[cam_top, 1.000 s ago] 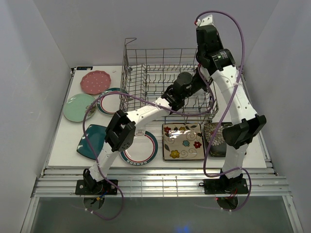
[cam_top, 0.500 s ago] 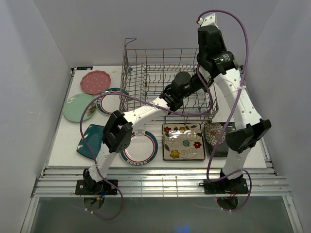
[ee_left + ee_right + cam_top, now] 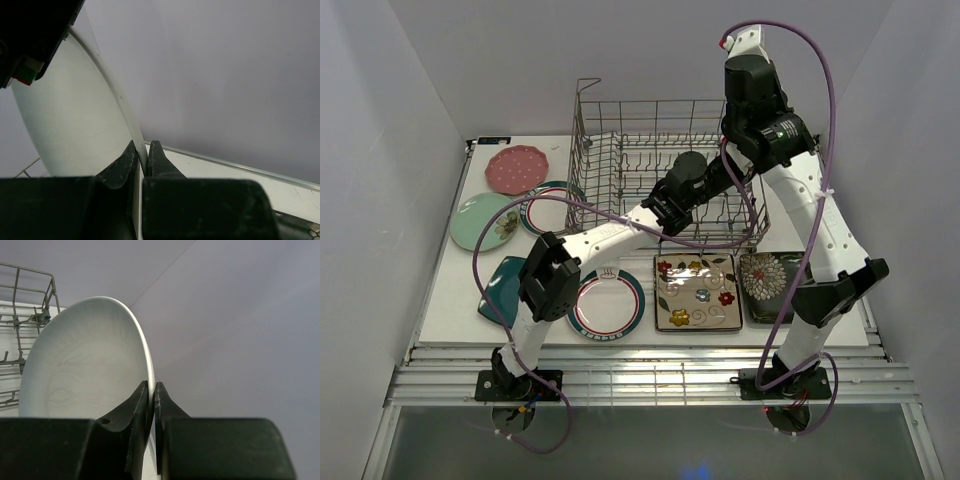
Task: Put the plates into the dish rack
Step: Insert the plate into the dish rack.
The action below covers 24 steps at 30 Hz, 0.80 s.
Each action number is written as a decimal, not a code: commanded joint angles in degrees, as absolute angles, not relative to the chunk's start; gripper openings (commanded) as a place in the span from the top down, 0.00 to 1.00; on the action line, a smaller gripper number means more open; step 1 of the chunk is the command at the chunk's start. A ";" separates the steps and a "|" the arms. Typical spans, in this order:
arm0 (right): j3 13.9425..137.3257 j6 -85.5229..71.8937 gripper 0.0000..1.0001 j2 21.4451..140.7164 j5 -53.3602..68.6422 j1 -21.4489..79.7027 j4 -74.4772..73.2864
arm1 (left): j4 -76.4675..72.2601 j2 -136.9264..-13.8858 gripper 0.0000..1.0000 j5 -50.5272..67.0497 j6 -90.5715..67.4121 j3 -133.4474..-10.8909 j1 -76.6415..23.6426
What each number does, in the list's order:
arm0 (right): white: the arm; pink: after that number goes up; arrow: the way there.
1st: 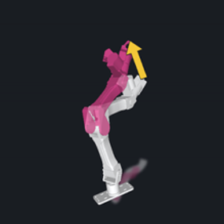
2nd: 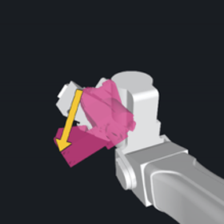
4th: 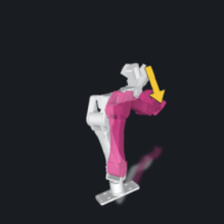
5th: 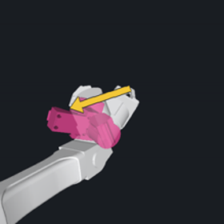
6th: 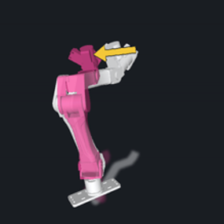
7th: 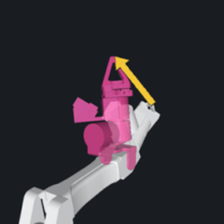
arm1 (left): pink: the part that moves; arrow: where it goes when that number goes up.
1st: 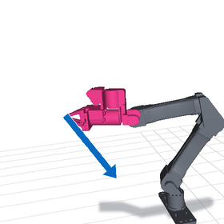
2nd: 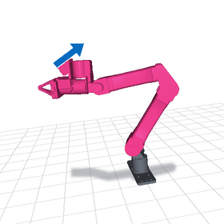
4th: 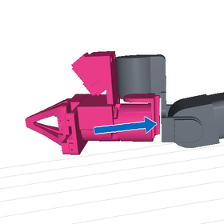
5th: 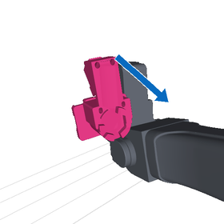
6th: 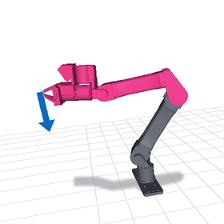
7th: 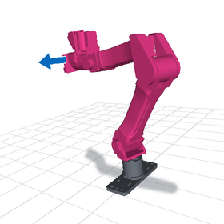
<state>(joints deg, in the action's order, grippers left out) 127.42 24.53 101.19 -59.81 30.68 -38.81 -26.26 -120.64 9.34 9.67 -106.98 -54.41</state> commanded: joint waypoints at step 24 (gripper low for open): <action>117.25 29.00 0.92 96.42 -54.85 35.86 -22.24 | -19.51 -111.27 1.00 21.36 0.53 -102.22 -62.05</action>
